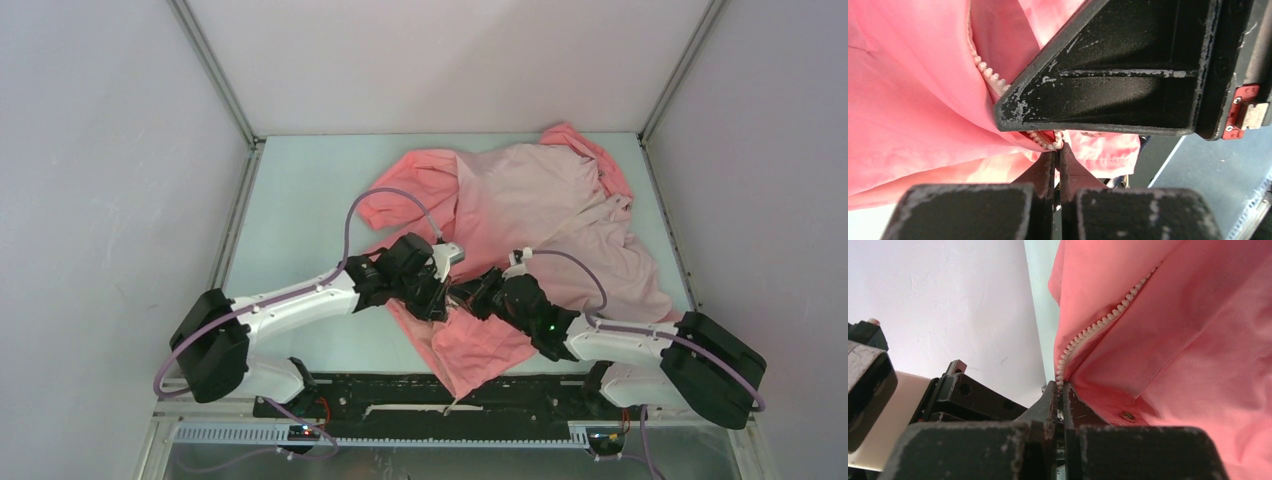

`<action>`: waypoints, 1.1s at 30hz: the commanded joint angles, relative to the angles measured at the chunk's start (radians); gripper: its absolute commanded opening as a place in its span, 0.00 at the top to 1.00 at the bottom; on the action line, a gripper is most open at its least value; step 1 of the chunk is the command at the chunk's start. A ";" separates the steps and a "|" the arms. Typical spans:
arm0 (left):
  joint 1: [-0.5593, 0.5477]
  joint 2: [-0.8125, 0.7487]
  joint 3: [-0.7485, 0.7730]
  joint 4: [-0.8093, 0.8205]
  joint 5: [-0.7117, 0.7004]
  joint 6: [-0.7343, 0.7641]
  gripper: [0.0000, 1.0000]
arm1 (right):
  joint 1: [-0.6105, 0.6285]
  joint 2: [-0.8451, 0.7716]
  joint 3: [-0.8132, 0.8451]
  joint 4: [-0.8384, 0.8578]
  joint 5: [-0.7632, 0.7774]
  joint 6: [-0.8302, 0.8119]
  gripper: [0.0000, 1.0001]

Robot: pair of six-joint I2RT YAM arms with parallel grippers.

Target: Zip up the jacket

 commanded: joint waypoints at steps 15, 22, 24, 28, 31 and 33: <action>0.013 -0.076 -0.028 -0.065 -0.033 -0.014 0.75 | 0.002 -0.085 0.173 -0.437 -0.052 -0.267 0.66; 0.069 -0.272 -0.100 -0.049 -0.048 -0.109 0.52 | 0.031 -0.110 0.171 -0.512 -0.005 -0.343 0.41; 0.081 -0.353 -0.146 -0.025 -0.050 -0.179 0.42 | 0.032 -0.131 0.169 -0.569 -0.005 -0.372 0.38; 0.084 -0.514 -0.333 0.145 -0.042 -0.533 0.03 | 0.032 -0.181 0.160 -0.650 -0.032 -0.512 0.34; 0.068 -0.646 -0.546 0.459 -0.058 -0.910 0.15 | 0.005 -0.223 0.159 -0.725 -0.084 -0.648 0.34; 0.033 -0.715 -0.662 0.633 -0.146 -1.108 0.21 | -0.017 -0.246 0.156 -0.741 -0.114 -0.731 0.34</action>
